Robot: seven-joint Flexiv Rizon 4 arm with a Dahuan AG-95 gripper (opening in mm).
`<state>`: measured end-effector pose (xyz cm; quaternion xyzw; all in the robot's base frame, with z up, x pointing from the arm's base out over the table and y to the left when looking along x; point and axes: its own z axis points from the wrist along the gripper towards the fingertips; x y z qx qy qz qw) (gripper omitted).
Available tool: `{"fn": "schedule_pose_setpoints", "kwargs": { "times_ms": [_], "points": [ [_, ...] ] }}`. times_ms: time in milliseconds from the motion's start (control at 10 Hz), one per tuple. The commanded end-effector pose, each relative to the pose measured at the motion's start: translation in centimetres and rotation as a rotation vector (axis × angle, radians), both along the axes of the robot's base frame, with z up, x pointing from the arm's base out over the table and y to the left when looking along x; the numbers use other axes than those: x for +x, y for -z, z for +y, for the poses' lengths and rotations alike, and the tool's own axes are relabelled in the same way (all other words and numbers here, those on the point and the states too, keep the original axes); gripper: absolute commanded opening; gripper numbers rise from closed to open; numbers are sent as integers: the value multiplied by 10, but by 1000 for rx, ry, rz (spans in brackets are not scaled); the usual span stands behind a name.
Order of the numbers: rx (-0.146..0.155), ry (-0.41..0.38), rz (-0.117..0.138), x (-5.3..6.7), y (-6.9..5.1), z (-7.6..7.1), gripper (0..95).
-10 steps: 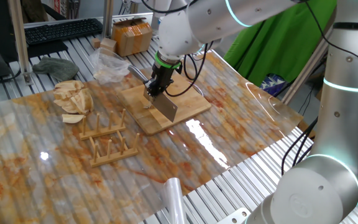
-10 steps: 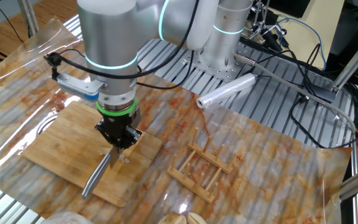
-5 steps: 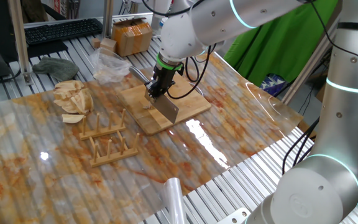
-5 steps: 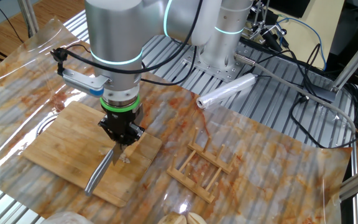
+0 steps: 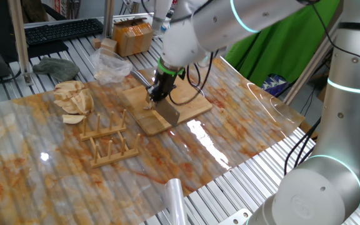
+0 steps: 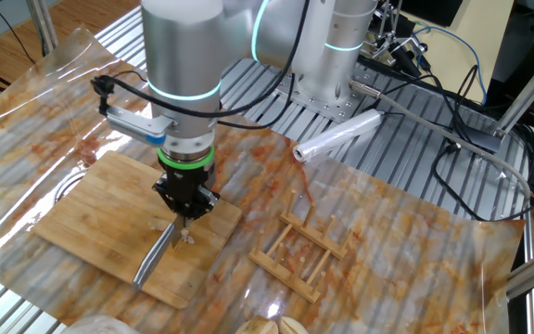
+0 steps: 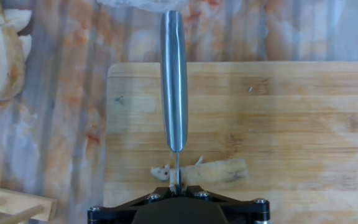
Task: Slice the lotus root
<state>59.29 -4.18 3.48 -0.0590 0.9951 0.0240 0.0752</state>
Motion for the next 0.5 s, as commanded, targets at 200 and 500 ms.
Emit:
{"fn": "schedule_pose_setpoints", "kwargs": {
  "times_ms": [200,500],
  "points": [
    [11,15,25,2,4,1,0],
    [20,53,42,2,-2,6,0]
  ]
}}
